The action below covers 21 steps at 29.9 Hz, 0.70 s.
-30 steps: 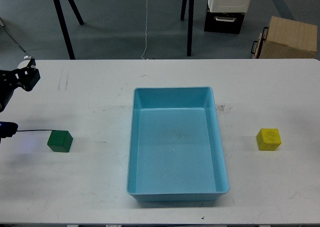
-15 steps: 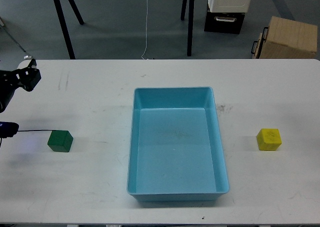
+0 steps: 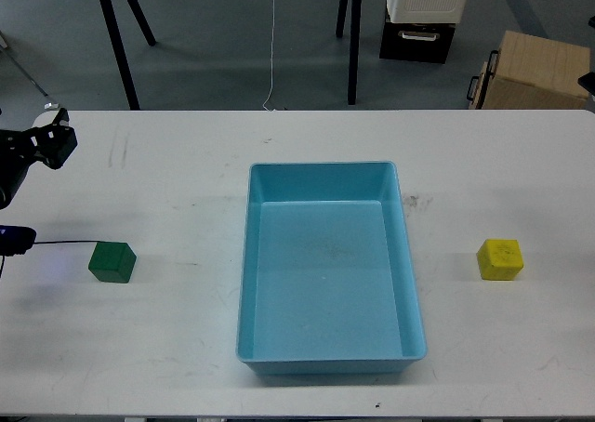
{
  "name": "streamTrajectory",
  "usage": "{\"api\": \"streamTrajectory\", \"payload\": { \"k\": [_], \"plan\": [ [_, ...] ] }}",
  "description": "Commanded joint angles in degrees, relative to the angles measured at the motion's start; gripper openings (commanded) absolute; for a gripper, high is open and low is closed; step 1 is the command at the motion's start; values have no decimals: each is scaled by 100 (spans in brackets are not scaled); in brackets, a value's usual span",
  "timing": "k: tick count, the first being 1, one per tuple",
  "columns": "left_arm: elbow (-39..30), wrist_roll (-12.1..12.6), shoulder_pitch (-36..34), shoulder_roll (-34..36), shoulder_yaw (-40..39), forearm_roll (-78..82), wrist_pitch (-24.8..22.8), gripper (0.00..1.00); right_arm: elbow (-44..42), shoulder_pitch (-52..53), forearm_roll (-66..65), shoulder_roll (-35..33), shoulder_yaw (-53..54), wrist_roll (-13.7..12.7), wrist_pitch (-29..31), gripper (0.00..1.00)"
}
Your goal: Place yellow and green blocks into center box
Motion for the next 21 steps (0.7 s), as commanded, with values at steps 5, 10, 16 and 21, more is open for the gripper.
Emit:
{"api": "streamTrajectory", "payload": {
  "k": [5,10,16,21],
  "plan": [
    [1,1,7,22,26,4,0,100,39,250,-898,-604,-795,-476,97,99],
    [1,1,16,22,35,4,0,100,57,874,-2595,-595,-1428,-1697,386,99],
    [-7,-8,8,22,26,4,96,100,74,1454,-2888,-464,-2070,-2235,537,99],
    [-7,-8,7,31,26,4,114,100,215,1543,-2853,-261,-2106,-2227,493,99]
  ]
}}
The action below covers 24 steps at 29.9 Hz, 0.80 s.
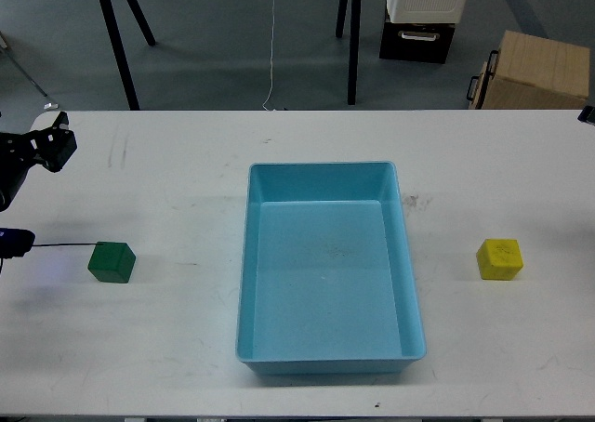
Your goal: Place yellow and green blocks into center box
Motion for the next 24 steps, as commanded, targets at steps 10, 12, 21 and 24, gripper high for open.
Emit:
{"api": "streamTrajectory", "payload": {
  "k": [10,12,21,24],
  "plan": [
    [1,2,-4,25,-3,-1,24,100,188,-47,1228,81,-43,-3,97,99],
    [1,2,-4,25,-3,-1,24,100,180,-82,1273,99,-61,-3,228,99],
    [1,11,-4,17,6,-1,33,100,110,-109,1186,406,-719,-3,220,99],
    [10,11,-4,8,6,8,33,100,101,22,1186,599,-1070,-20,229,99]
  ]
}}
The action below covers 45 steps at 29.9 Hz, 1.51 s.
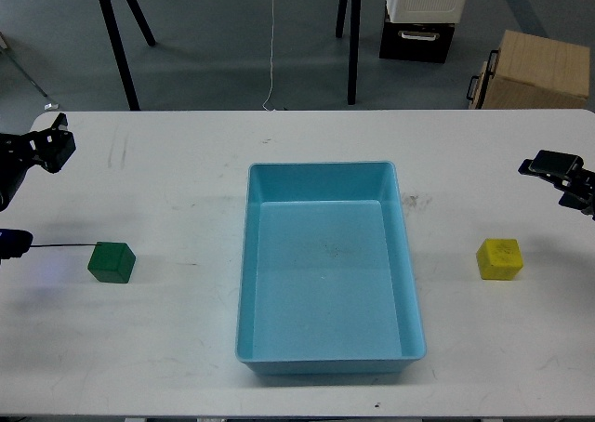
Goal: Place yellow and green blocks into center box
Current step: 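Lower the right gripper onto the yellow cube and close it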
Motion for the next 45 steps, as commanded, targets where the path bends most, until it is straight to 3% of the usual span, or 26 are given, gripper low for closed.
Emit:
{"api": "streamTrajectory", "payload": {
  "k": [1,15,29,45],
  "plan": [
    [6,2,-8,-18,0,9,1,100,-21,194,5,200,-440,-16,-8,99],
    [32,11,-34,-9,0,53,71,100,-39,599,-100,508,-1496,-69,-25,99],
    [68,20,-8,-9,0,62,71,100,-531,529,-127,1044,-1523,-86,-43,99],
    [68,11,-8,-9,9,62,80,100,-522,503,-145,1088,-1883,-86,-43,98]
  ]
}}
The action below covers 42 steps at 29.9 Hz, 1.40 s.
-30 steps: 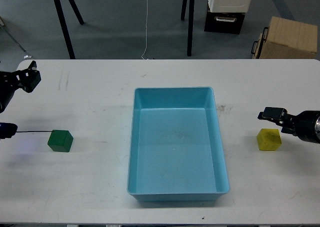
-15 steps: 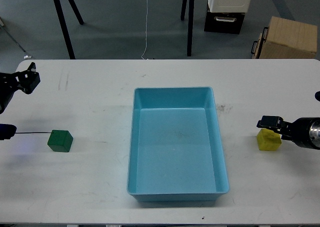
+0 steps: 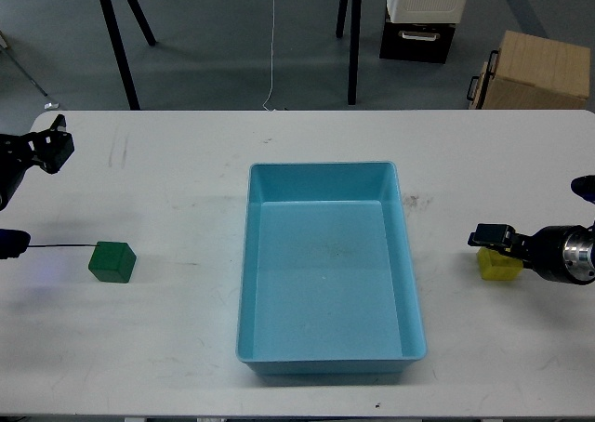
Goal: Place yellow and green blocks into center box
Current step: 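Lower the right gripper onto the yellow cube and close it, then lift the yellow cube and carry it over the blue tub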
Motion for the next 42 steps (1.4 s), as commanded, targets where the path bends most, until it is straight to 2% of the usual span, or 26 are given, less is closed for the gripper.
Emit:
{"api": "streamTrajectory", "payload": {
  "k": [1,8,15,19,27,30,35,42],
  "plan": [
    [0,0,7,9,0,0,0,100,0,-9,1,1,-52,0,-6,98],
    [8,0,7,0,8,0,0,100,-44,17,1,54,-52,9,-15,93],
    [35,9,-1,0,8,9,0,100,-35,52,-8,89,-61,18,-76,76],
    [35,9,7,0,8,17,26,100,-26,52,-70,107,-52,18,-76,74],
    [35,0,7,0,8,17,26,100,0,52,-61,107,-61,9,-50,30],
    [35,0,7,0,8,9,26,100,18,61,-43,98,-52,44,-24,23],
    [35,0,-1,-9,8,17,88,100,149,96,-34,-7,88,79,-24,21],
    [35,0,16,18,8,9,96,100,808,184,80,-753,1326,211,-6,19]
  ]
}}
